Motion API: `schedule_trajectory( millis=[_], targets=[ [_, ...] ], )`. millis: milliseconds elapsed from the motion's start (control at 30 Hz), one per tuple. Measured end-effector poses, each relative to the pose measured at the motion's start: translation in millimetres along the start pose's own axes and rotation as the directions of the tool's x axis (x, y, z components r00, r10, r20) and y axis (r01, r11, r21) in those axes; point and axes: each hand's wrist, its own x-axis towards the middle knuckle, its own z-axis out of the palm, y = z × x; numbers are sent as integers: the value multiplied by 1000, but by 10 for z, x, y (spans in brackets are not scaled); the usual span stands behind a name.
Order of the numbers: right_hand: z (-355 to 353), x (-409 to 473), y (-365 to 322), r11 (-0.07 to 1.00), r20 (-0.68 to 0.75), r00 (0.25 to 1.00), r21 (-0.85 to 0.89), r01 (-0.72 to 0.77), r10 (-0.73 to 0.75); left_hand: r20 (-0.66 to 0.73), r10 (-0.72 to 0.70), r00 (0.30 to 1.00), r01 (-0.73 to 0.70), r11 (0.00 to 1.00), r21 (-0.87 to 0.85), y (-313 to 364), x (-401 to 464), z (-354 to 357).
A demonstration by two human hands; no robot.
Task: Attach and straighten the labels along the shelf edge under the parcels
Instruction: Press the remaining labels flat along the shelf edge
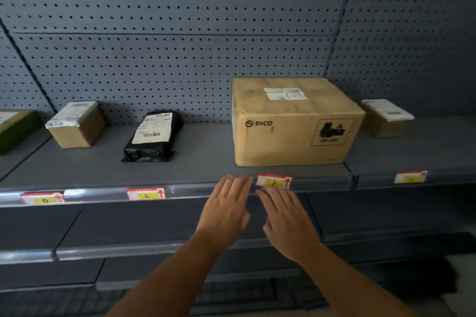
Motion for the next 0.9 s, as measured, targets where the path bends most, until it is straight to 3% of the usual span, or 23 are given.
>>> schedule_trajectory(
  millis=[267,900],
  targets=[
    [-205,-98,679,994,-53,994,54,-92,95,56,-61,997,58,997,47,572,465,65],
    [-197,134,537,999,75,997,36,-29,26,101,-96,990,91,995,46,617,381,146]
  ],
)
